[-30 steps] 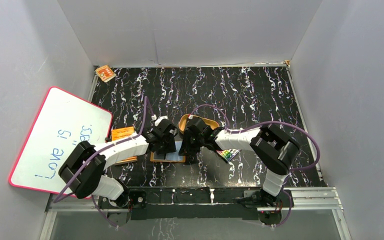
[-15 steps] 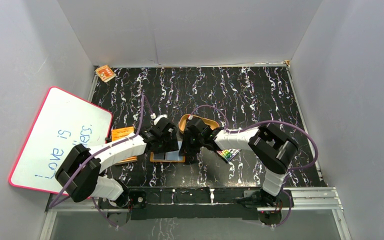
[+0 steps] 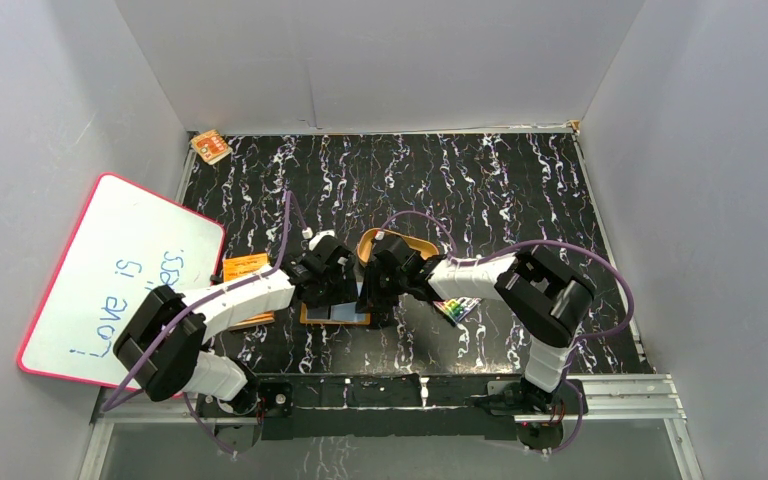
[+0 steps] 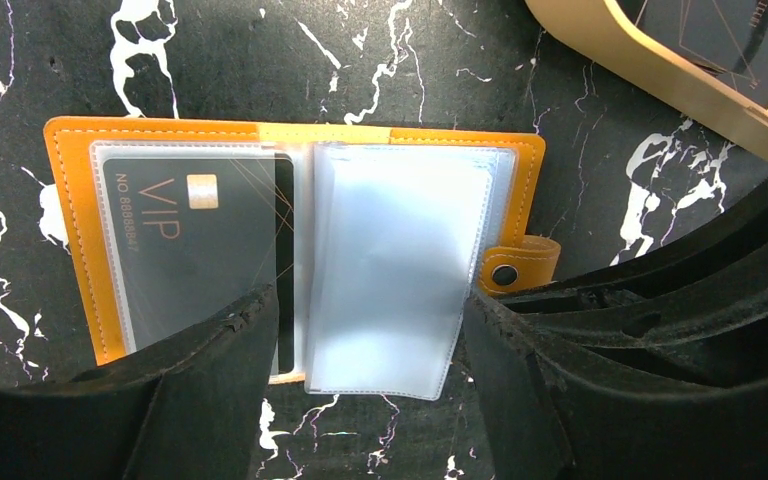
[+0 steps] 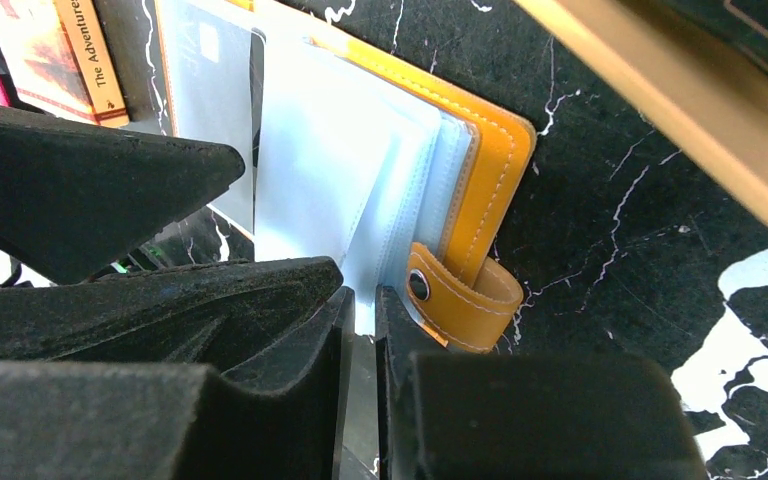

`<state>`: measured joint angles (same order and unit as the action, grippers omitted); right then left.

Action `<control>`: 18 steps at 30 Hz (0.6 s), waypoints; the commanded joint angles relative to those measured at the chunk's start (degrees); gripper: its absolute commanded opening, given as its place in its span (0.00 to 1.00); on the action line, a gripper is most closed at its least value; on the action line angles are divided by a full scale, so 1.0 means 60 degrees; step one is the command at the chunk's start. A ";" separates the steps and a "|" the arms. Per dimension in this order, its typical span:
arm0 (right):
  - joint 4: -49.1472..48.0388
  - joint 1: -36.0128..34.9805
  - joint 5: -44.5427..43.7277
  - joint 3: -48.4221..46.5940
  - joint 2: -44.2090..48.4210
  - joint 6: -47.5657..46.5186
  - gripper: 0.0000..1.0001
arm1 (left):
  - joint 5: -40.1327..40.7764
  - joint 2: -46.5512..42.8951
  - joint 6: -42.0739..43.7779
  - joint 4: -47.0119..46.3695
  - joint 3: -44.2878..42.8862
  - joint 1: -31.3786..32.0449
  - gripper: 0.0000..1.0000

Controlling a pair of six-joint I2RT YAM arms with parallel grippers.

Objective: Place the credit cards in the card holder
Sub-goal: Turn over the card slot in the card holder.

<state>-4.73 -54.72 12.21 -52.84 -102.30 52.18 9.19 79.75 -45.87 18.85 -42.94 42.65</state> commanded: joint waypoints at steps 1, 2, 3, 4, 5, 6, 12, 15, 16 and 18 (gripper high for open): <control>-0.0660 0.0015 0.0182 -0.0274 -0.0018 0.0063 0.23 | -0.0127 -0.0090 -0.0002 0.0016 0.0102 0.0048 0.66; -0.0738 0.0022 0.0204 -0.0220 0.0008 0.0085 0.23 | -0.0115 -0.0059 -0.0015 0.0014 0.0109 0.0048 0.65; -0.0810 0.0019 0.0219 -0.0182 0.0034 0.0111 0.23 | -0.0111 -0.0026 -0.0027 0.0008 0.0132 0.0052 0.64; -0.0883 0.0020 0.0232 -0.0143 0.0066 0.0145 0.23 | -0.0090 -0.0007 -0.0038 0.0005 0.0152 0.0045 0.62; -0.0969 0.0023 0.0235 -0.0087 0.0103 0.0168 0.23 | -0.0084 0.0019 -0.0045 0.0002 0.0174 0.0040 0.61; -0.1097 0.0030 0.0236 -0.0014 0.0148 0.0226 0.23 | -0.0061 0.0049 -0.0046 0.0007 0.0195 0.0042 0.59; -0.1579 0.0100 0.0297 0.0367 0.0357 0.0475 0.24 | 0.0126 -0.0019 -0.0051 0.0004 0.0461 0.0051 0.25; -0.1376 0.0113 0.0133 0.0460 0.0512 0.0414 0.24 | 0.0336 -0.0118 -0.0072 0.0147 0.0455 0.0044 0.06; -0.1249 0.0122 0.0002 0.0511 0.0628 0.0353 0.24 | 0.0418 -0.0228 -0.0086 0.0216 0.0434 0.0053 0.05; -0.0791 0.0120 -0.0245 0.0590 0.0925 0.0078 0.25 | 0.0516 -0.0516 -0.0105 0.0353 0.0411 0.0047 0.07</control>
<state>-10.68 -54.33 12.99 -50.19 -101.01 54.19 10.35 79.94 -46.30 18.33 -40.71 42.68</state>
